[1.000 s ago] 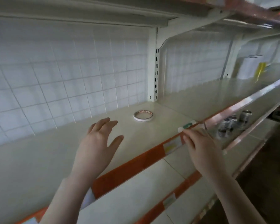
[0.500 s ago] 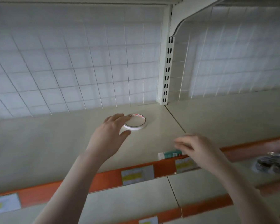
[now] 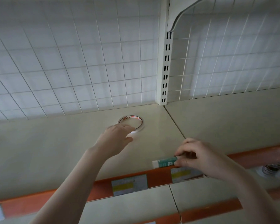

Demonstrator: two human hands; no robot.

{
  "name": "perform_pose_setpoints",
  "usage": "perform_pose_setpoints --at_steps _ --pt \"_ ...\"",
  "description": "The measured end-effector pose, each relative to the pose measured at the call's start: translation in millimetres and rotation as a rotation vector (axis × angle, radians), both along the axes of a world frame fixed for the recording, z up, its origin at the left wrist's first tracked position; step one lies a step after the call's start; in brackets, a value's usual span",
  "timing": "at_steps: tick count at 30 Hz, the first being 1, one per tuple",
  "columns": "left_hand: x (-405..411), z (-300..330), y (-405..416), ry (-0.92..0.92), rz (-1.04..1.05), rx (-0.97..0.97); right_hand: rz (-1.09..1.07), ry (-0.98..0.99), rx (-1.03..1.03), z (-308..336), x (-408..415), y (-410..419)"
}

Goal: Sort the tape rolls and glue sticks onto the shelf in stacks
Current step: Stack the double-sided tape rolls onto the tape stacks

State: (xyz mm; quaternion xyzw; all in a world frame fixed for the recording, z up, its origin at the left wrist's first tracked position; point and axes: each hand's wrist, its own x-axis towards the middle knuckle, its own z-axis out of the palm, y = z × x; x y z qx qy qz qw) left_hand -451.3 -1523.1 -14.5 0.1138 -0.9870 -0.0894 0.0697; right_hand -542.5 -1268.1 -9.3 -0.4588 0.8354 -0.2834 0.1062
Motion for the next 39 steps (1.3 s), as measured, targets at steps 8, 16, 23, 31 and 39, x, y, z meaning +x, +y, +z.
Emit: perform_pose_setpoints --at_steps 8,16,23,31,39 --pt "0.7 -2.4 7.8 0.111 0.065 -0.059 -0.014 0.016 -0.063 -1.5 5.7 4.0" --pt "48.2 7.9 5.4 0.237 0.215 -0.068 -0.052 0.094 -0.462 -10.7 20.0 -27.1" --pt "150.1 27.7 -28.4 0.426 0.305 -0.081 0.002 0.146 -0.716 -4.2 71.2 -98.3" --pt "318.5 46.6 -108.5 0.496 0.49 -0.259 0.043 0.155 -0.822 13.9 194.6 -228.4" --pt "503.8 53.8 -234.2 0.547 0.533 -0.338 0.118 0.13 -0.875 23.8 357.3 -391.3"
